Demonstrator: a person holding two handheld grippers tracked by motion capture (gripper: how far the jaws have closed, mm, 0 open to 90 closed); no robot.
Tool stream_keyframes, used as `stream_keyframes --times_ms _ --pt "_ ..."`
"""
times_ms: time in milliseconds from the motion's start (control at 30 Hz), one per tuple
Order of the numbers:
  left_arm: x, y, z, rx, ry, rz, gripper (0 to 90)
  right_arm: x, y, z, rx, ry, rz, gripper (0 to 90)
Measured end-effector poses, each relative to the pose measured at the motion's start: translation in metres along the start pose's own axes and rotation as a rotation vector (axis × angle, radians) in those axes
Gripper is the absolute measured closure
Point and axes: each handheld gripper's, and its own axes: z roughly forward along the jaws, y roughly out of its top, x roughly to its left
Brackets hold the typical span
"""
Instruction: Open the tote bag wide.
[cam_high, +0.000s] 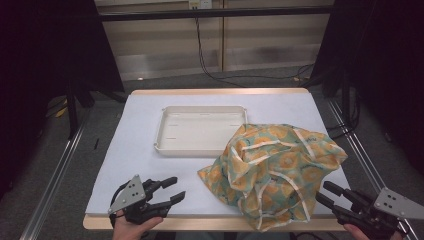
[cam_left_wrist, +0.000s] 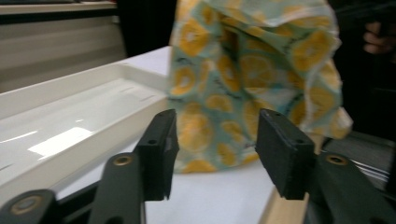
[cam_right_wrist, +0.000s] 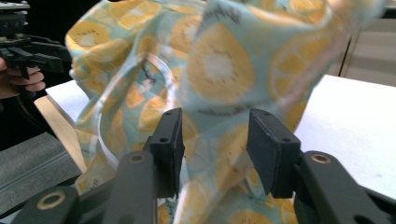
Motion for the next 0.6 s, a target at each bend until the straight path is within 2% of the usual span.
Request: stream_keyframes --times_ms 67,133,167,300,433,467,567,600 --pt "-0.003 0.002 0.004 0.007 -0.035 0.014 58.3 0.001 0.005 0.000 -0.007 0.002 -0.010 59.4" --pt "-0.003 0.008 0.011 0.018 -0.051 0.023 60.9 0.002 0.009 0.001 -0.004 0.014 -0.017 60.0" --pt "-0.002 0.012 0.016 0.014 -0.078 0.023 63.0 0.002 0.012 0.002 0.001 0.019 -0.018 61.1" --pt "-0.003 0.032 0.038 -0.005 -0.119 0.044 70.7 0.002 0.024 0.007 -0.009 0.041 -0.047 63.7" --pt "-0.009 0.051 0.058 -0.032 -0.166 0.080 77.7 -0.001 0.040 0.013 -0.029 0.064 -0.036 65.9" --pt "-0.010 0.053 0.063 -0.033 -0.170 0.081 78.8 -0.003 0.043 0.014 -0.036 0.073 -0.027 66.7" --pt "-0.013 0.056 0.072 -0.018 -0.201 0.075 81.7 -0.007 0.051 0.020 -0.021 0.052 -0.050 67.7" --pt "-0.013 0.057 0.073 -0.017 -0.205 0.073 81.6 -0.010 0.053 0.021 -0.016 0.063 -0.050 67.9"
